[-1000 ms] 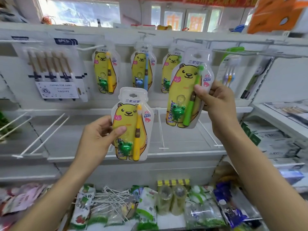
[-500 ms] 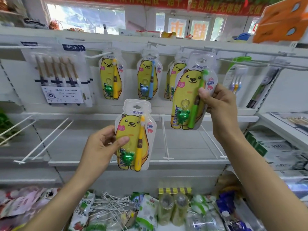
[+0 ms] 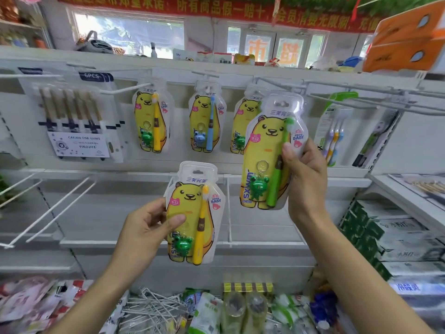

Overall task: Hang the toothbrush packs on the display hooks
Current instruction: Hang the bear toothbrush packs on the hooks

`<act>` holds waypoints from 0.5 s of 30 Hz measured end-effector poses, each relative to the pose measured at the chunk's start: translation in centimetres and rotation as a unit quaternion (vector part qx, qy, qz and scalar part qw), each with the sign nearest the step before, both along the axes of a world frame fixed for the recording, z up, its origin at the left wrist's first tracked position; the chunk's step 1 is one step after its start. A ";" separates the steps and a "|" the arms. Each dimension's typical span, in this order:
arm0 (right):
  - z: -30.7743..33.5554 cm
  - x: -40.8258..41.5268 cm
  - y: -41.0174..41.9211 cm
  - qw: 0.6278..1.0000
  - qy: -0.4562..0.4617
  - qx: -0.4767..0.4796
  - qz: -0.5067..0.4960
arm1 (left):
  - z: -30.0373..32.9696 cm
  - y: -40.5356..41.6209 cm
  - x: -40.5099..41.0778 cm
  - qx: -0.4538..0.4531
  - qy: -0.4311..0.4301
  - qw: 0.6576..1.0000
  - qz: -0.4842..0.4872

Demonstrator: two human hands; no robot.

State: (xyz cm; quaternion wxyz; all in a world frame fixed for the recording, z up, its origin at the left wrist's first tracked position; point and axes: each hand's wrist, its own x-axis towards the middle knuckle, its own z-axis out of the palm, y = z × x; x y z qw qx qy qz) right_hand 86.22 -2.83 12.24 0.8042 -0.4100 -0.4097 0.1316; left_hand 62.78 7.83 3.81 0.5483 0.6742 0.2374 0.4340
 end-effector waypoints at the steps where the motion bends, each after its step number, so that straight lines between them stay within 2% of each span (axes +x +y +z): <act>1: 0.1 0.2 0.0 1.000 -0.009 -0.006 0.000 | 0.0 0.0 0.2 -0.001 0.001 1.000 -0.001; 15: 1.3 5.8 6.0 0.987 -0.068 -0.143 -0.033 | 0.2 -0.1 1.8 -0.016 -0.012 1.000 0.002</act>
